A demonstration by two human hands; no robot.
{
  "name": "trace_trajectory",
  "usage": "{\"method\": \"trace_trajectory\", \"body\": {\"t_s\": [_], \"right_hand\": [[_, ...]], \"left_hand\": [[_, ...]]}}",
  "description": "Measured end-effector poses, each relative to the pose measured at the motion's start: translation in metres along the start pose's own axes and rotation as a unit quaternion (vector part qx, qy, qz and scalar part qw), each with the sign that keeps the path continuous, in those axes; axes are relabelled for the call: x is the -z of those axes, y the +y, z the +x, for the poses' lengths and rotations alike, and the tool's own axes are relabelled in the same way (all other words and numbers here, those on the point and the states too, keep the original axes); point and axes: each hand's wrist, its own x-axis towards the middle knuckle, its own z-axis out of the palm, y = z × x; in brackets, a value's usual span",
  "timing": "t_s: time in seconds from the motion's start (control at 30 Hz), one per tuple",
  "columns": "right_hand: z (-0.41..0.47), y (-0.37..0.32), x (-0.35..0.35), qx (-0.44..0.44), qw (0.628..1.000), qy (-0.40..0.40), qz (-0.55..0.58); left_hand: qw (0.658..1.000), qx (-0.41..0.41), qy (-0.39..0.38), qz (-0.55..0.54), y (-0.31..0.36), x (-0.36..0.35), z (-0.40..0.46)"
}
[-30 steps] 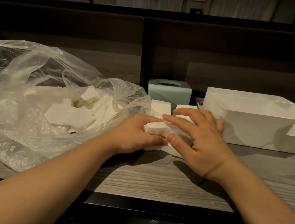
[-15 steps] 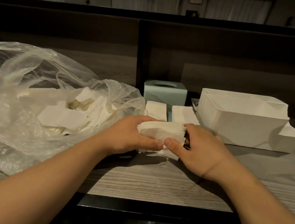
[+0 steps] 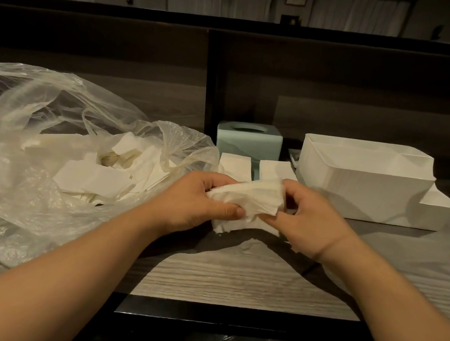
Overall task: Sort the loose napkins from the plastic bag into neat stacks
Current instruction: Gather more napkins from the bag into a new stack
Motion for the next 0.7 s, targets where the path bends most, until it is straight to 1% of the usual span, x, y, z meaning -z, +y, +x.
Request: {"method": "trace_trajectory", "body": {"t_s": [0.07,0.1,0.13,0.2,0.23,0.37,0.43,0.53,0.6,0.67,0.7], "right_hand": [[-0.002,-0.002,0.002,0.000,0.995,0.034,0.091],[-0.002,-0.002,0.004,0.000,0.991,0.034,0.127],[-0.003,-0.002,0.004,-0.003,0.989,0.022,0.147],[-0.003,-0.002,0.002,-0.018,0.988,-0.009,0.152],[-0.003,-0.003,0.000,-0.026,0.987,-0.013,0.160],[0.001,-0.004,-0.004,-0.022,0.964,0.030,0.262],[0.001,-0.007,-0.004,-0.005,0.962,0.041,0.271],[0.005,-0.008,0.000,0.024,0.975,0.053,0.215],[0.008,-0.013,0.007,0.037,0.985,0.044,0.162],[0.013,-0.019,0.016,0.058,0.998,0.000,0.035],[0.015,-0.023,0.019,0.068,0.996,-0.030,-0.044]], "left_hand": [[1.000,-0.002,0.009,0.001,0.002,-0.001,0.000],[1.000,-0.003,0.012,-0.003,0.002,-0.001,0.001],[1.000,-0.003,0.016,-0.011,0.002,-0.001,0.001],[0.999,-0.001,0.022,-0.032,0.003,-0.002,0.001],[0.999,0.002,0.020,-0.038,0.004,-0.002,0.001],[0.999,0.015,-0.021,-0.027,0.006,-0.007,0.001],[1.000,0.006,-0.026,-0.017,0.005,-0.008,0.001],[1.000,-0.023,-0.007,0.013,0.004,-0.008,0.000],[0.999,-0.034,0.006,-0.007,0.004,-0.007,-0.001],[0.999,-0.046,0.012,-0.026,0.003,-0.006,0.000],[0.999,-0.049,0.012,-0.015,0.003,-0.006,0.001]]}}
